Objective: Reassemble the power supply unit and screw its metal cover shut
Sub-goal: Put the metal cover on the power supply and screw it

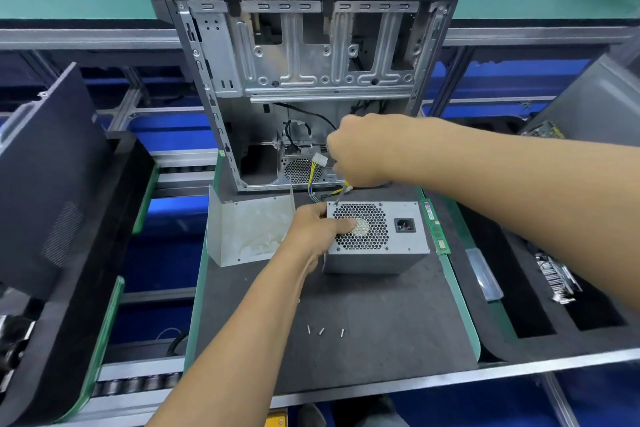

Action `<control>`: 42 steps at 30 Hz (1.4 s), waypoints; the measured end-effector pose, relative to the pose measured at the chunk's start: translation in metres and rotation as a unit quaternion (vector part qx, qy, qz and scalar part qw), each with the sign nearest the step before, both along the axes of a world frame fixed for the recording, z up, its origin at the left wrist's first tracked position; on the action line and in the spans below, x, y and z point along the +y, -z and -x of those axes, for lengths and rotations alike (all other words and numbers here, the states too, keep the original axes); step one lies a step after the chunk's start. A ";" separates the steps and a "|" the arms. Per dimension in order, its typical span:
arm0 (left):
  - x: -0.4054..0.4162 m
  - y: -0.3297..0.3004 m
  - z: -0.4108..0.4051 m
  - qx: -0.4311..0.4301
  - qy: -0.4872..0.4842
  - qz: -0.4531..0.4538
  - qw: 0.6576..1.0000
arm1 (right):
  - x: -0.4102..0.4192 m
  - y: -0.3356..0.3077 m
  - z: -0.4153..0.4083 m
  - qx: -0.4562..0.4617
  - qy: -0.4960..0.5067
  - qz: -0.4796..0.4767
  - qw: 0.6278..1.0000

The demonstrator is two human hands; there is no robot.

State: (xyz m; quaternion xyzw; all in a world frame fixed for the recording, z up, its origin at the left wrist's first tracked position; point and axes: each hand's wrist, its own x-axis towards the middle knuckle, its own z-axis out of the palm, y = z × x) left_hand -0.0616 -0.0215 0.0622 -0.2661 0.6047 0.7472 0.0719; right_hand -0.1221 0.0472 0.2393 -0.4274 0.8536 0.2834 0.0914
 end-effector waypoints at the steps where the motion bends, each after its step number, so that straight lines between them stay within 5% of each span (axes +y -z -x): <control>1: 0.000 0.000 0.000 -0.002 0.000 0.000 1.000 | -0.003 -0.001 0.001 -0.018 0.038 -0.021 0.999; 8: -0.001 0.002 -0.001 0.001 0.013 0.010 1.000 | -0.003 -0.010 -0.007 0.033 -0.060 0.019 0.997; 14: -0.001 0.001 -0.001 0.000 0.012 0.019 1.000 | -0.004 -0.010 0.002 -0.027 0.068 0.038 0.997; 19: -0.002 0.002 -0.003 0.006 0.014 0.013 1.000 | 0.003 -0.012 -0.002 -0.015 0.007 0.053 0.998; 25: -0.001 -0.001 -0.001 0.003 0.015 0.019 1.000 | 0.000 -0.008 -0.005 -0.024 0.076 0.066 0.995; 33: -0.001 0.001 -0.004 0.015 0.016 0.021 1.000 | -0.003 -0.007 -0.014 0.025 -0.045 0.040 0.998; 39: -0.001 0.002 -0.007 0.016 0.021 0.025 0.999 | -0.012 -0.013 -0.004 -0.033 0.070 -0.001 0.997; 42: -0.002 0.002 -0.007 0.015 0.023 0.022 0.999 | -0.015 -0.012 -0.012 0.002 -0.014 -0.016 1.000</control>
